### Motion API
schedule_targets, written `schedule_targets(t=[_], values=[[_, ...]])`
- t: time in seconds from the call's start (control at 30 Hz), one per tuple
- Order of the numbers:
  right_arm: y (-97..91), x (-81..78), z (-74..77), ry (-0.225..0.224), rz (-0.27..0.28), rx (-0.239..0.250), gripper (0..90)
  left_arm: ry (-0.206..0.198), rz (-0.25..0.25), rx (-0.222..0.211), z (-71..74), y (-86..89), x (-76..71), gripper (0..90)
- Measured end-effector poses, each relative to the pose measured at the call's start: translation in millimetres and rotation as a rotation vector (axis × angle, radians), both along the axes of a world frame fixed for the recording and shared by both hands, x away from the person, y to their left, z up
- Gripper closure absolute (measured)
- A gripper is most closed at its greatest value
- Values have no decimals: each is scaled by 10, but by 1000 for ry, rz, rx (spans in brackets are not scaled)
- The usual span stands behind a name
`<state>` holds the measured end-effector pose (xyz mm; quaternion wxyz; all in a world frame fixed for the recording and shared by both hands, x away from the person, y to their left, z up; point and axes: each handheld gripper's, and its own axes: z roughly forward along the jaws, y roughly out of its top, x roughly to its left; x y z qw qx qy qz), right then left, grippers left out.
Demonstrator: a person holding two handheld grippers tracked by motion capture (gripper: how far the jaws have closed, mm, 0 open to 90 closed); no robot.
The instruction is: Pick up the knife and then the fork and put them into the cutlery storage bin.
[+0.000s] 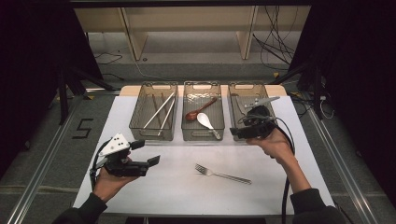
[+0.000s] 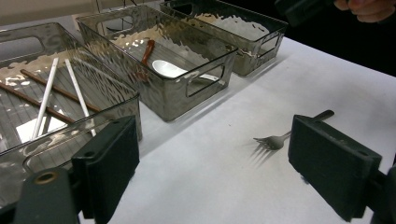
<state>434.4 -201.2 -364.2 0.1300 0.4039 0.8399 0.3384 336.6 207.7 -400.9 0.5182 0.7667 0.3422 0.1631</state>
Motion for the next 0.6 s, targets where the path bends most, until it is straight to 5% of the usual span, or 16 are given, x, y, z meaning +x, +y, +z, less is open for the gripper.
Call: schedule_targets(t=[0.1, 0.6], values=[[29, -57, -25, 9, 17, 24, 336, -2, -1, -1, 3, -5, -4, 158], [112, -248, -16, 16, 68, -16, 331, -4, 0, -1, 6, 8, -19, 158]])
